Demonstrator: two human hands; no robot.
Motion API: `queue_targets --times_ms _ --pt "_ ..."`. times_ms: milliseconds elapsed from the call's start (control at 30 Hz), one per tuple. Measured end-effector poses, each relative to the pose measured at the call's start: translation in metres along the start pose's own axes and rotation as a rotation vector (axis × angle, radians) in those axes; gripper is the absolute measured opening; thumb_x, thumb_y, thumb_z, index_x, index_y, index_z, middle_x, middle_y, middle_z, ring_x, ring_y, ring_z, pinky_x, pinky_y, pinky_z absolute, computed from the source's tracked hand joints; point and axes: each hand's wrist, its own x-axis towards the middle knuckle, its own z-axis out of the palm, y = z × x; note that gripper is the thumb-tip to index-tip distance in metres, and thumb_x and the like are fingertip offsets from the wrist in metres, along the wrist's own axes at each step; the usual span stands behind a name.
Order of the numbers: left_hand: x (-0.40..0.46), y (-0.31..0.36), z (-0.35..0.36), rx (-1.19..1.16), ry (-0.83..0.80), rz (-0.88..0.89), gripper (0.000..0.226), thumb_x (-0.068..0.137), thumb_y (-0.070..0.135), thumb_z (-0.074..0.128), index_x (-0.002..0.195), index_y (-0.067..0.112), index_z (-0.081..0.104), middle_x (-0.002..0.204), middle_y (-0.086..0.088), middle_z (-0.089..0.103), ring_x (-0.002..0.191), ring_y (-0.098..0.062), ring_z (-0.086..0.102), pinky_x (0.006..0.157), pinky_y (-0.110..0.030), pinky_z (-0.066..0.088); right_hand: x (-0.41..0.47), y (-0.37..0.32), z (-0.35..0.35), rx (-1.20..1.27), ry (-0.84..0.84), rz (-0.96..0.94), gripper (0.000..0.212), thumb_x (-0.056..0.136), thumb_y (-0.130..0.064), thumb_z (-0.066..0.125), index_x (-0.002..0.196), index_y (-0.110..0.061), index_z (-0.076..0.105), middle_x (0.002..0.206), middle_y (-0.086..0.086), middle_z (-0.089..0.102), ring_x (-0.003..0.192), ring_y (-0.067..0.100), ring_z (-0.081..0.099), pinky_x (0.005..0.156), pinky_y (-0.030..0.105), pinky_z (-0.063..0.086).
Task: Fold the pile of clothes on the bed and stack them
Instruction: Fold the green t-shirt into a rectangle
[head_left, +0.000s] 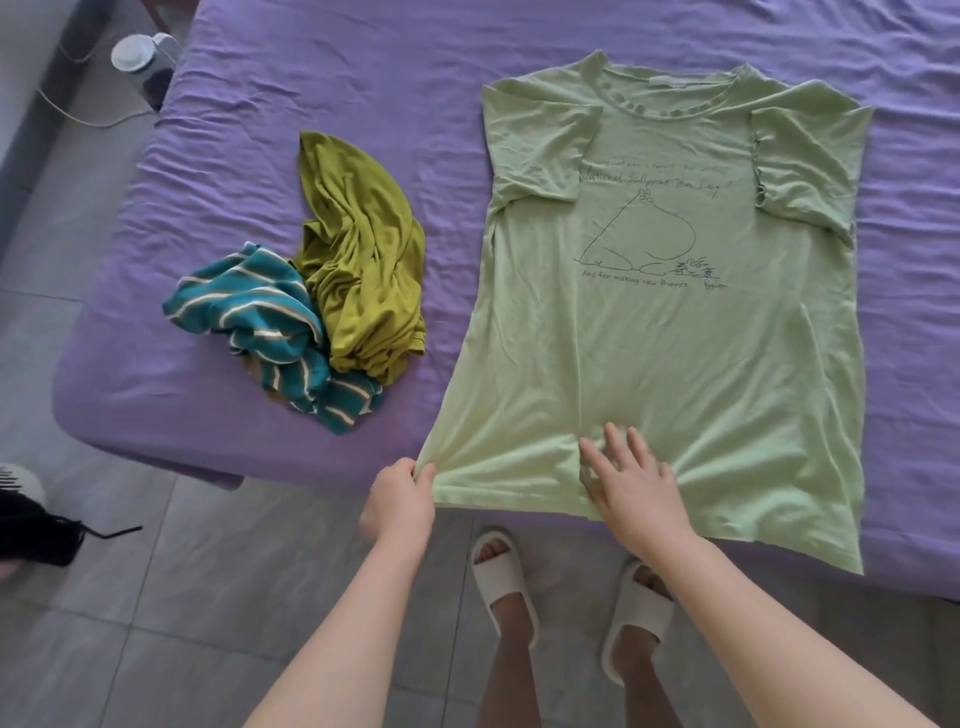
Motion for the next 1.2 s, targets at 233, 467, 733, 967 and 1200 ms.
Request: queue_targets --times_ms 233,467,733,967,1200 --pt "-0.022 0.041 0.012 0.118 0.209 0.375 0.037 0.091 0.013 0.053 0.128 0.02 0.055 0.133 -0.006 0.048 0.12 -0.026 0.041 0.095 -0.036 0.036 -0.012 0.04 -0.003 0.223 0.176 0.016 0.03 0.097 -0.023 0.047 0.125 -0.023 0.059 0.148 0.002 0.041 0.141 0.022 0.026 0.106 0.039 0.03" --pt "-0.069 0.13 0.073 0.404 -0.176 0.929 0.063 0.091 0.001 0.046 0.146 0.027 0.031 0.161 -0.004 0.009 0.147 -0.026 0.002 0.117 -0.043 0.011 -0.036 0.125 -0.008 0.371 0.395 0.342 0.021 0.09 -0.015 0.062 0.108 -0.009 0.07 0.132 0.013 0.055 0.132 0.033 0.036 0.103 0.046 0.033" --pt "-0.116 0.185 0.131 0.536 -0.255 1.049 0.05 0.096 0.012 0.044 0.144 0.026 0.035 0.159 -0.008 0.014 0.147 -0.028 0.004 0.117 -0.044 0.009 -0.048 0.187 -0.008 0.57 0.432 0.497 0.031 0.09 -0.011 0.059 0.121 -0.008 0.058 0.12 0.016 0.055 0.109 0.035 0.053 0.087 0.042 0.044" --pt "-0.148 0.223 0.159 0.607 -0.288 1.08 0.052 0.097 0.015 0.043 0.147 0.028 0.03 0.161 -0.006 0.008 0.147 -0.028 0.003 0.116 -0.047 0.012 -0.067 0.226 -0.005 0.613 0.473 0.431 0.026 0.092 -0.009 0.055 0.117 -0.012 0.06 0.105 0.012 0.057 0.099 0.033 0.055 0.074 0.043 0.047" --pt "-0.178 0.257 0.181 0.684 -0.325 1.058 0.052 0.095 0.021 0.047 0.144 0.032 0.031 0.154 -0.012 0.019 0.139 -0.031 0.021 0.106 -0.045 0.029 -0.079 0.264 -0.004 0.718 0.417 0.44 0.031 0.09 -0.009 0.056 0.12 -0.015 0.052 0.105 0.006 0.055 0.094 0.03 0.054 0.069 0.036 0.04"
